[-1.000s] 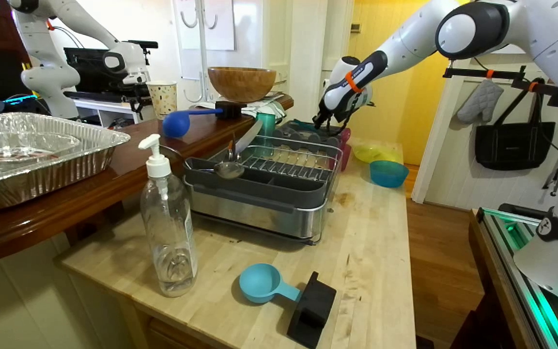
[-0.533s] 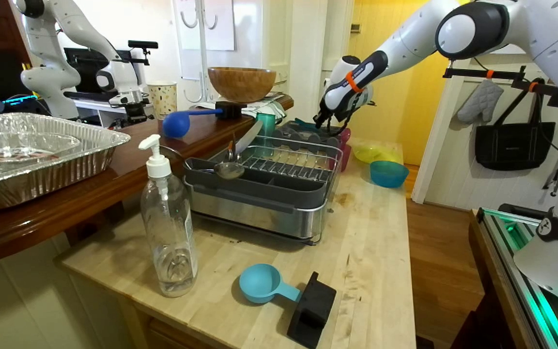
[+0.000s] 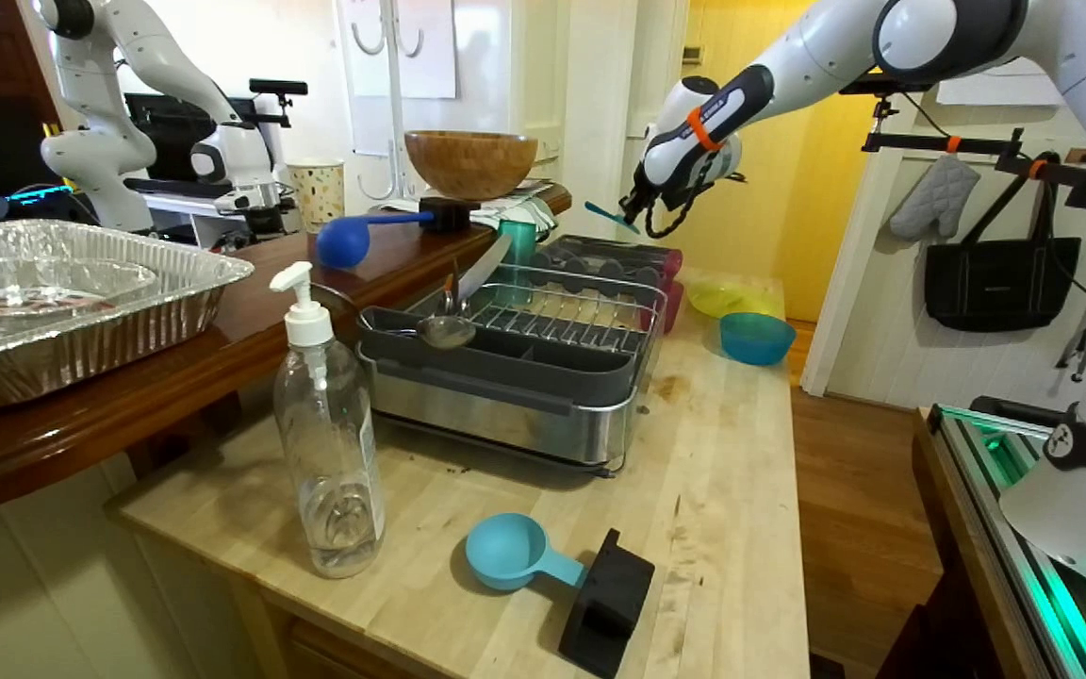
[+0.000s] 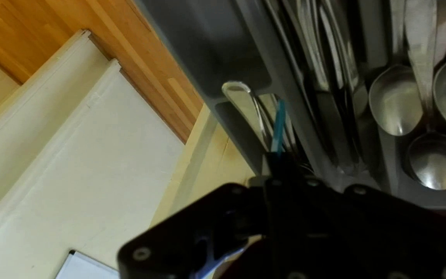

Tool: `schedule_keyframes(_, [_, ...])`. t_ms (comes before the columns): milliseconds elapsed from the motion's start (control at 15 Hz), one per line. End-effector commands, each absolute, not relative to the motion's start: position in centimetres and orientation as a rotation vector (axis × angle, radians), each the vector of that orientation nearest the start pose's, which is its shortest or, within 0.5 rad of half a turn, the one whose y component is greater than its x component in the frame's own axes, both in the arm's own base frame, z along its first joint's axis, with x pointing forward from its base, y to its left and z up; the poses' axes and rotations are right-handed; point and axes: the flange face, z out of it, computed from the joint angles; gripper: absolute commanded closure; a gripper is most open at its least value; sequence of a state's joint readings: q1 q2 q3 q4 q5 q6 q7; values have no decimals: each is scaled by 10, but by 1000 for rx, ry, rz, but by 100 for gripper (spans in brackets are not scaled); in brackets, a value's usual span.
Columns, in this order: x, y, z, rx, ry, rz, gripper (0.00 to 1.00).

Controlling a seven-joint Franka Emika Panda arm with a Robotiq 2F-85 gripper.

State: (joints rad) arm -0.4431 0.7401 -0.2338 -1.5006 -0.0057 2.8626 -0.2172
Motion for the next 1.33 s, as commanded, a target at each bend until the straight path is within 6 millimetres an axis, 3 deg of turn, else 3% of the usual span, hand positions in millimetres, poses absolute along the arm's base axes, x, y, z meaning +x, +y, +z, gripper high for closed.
schedule_keyframes(0, [594, -433, 336, -3357, 552, -871, 99])
schedule_keyframes(333, [564, -424, 364, -3371, 509, -783, 99])
schedule_keyframes(733, [530, -404, 380, -3354, 574, -574, 99])
schedule_keyframes(800, [548, -420, 377, -3360, 561, -656, 97])
schedule_keyframes(1267, [536, -409, 381, -3348, 560, -616, 97])
